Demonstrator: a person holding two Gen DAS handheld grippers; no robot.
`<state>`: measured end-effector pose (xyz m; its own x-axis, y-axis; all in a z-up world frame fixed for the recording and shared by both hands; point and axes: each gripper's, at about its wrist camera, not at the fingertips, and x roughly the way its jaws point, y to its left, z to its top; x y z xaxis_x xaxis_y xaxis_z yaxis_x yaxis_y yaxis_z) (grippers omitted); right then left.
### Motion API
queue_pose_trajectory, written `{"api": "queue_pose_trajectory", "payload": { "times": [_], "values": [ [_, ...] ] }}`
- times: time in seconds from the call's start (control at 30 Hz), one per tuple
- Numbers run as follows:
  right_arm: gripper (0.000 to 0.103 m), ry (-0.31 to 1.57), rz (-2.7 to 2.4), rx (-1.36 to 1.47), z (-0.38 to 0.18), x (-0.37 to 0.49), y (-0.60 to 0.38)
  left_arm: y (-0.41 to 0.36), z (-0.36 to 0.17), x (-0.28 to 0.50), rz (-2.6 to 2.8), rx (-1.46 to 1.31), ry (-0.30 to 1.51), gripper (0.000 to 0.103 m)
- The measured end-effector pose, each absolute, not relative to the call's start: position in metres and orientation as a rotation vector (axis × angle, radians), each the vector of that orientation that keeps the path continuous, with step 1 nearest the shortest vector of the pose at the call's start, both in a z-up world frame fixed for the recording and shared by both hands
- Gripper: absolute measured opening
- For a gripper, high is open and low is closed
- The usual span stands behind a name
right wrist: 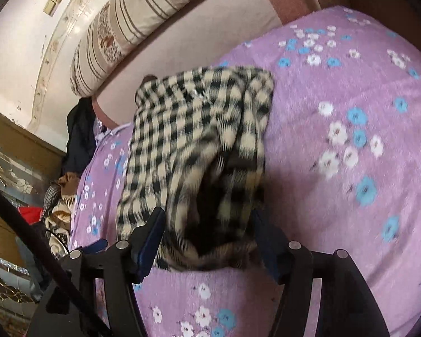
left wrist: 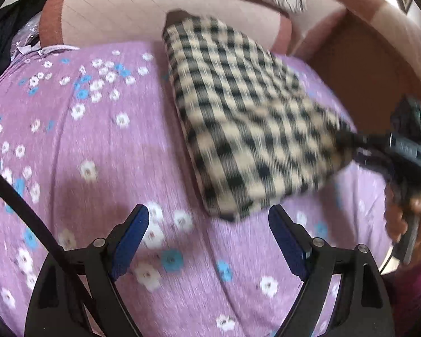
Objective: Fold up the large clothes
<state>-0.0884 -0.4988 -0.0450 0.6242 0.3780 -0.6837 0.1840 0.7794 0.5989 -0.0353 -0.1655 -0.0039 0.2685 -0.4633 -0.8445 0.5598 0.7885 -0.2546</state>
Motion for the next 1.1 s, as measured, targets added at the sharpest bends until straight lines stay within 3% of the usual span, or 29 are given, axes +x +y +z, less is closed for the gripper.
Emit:
{"api": "queue_pose_trajectory", "payload": {
  "times": [0.1,0.13,0.2,0.33,0.5,0.57,0.67,0.77,0.8,0.83,0.9,1.03,1.1],
  "values": [
    [0.065,0.924,0.122,0.645,-0.052,-0.087,-0.486,-0.177,-0.023,-0.04,-0.627,0.145,1.118,0.086],
    [0.046,0.932,0.115,0.613,-0.054,-0.085,-0.481,-0.179,-0.029,-0.036,-0.589,0.126,1.112,0.086],
    [0.018,0.948,0.122,0.583,-0.056,-0.083,-0.476,-0.177,-0.034,-0.026,-0.51,0.086,1.101,0.086],
    [0.011,0.92,0.135,0.562,-0.046,-0.091,-0.478,-0.161,-0.043,-0.01,-0.453,-0.032,1.124,0.086],
    [0.005,0.972,0.049,0.469,-0.06,-0.088,-0.48,-0.163,-0.05,-0.023,-0.444,0.043,1.069,0.083],
    [0.005,1.024,0.026,0.503,-0.082,-0.085,-0.485,-0.163,-0.051,-0.023,-0.445,0.044,1.08,0.083],
    [0.005,0.998,0.05,0.528,-0.072,-0.091,-0.492,-0.158,-0.049,-0.022,-0.462,0.014,1.111,0.081],
    [0.011,0.955,0.07,0.563,-0.059,-0.098,-0.501,-0.151,-0.039,-0.022,-0.488,-0.008,1.147,0.081],
    [0.025,0.947,0.066,0.572,-0.056,-0.098,-0.505,-0.149,-0.032,-0.023,-0.497,-0.007,1.138,0.081],
    [0.047,0.936,0.047,0.58,-0.052,-0.098,-0.51,-0.146,-0.025,-0.026,-0.502,0.003,1.124,0.081],
    [0.062,0.879,-0.003,0.614,-0.046,-0.097,-0.522,-0.144,-0.014,-0.025,-0.516,0.013,1.1,0.081],
    [0.08,0.807,0.004,0.743,-0.045,-0.081,-0.542,-0.141,0.003,-0.008,-0.553,-0.11,1.056,0.089],
    [0.08,0.799,0.033,0.76,-0.045,-0.061,-0.544,-0.146,0.001,0.012,-0.578,-0.232,1.065,0.093]
  ]
}}
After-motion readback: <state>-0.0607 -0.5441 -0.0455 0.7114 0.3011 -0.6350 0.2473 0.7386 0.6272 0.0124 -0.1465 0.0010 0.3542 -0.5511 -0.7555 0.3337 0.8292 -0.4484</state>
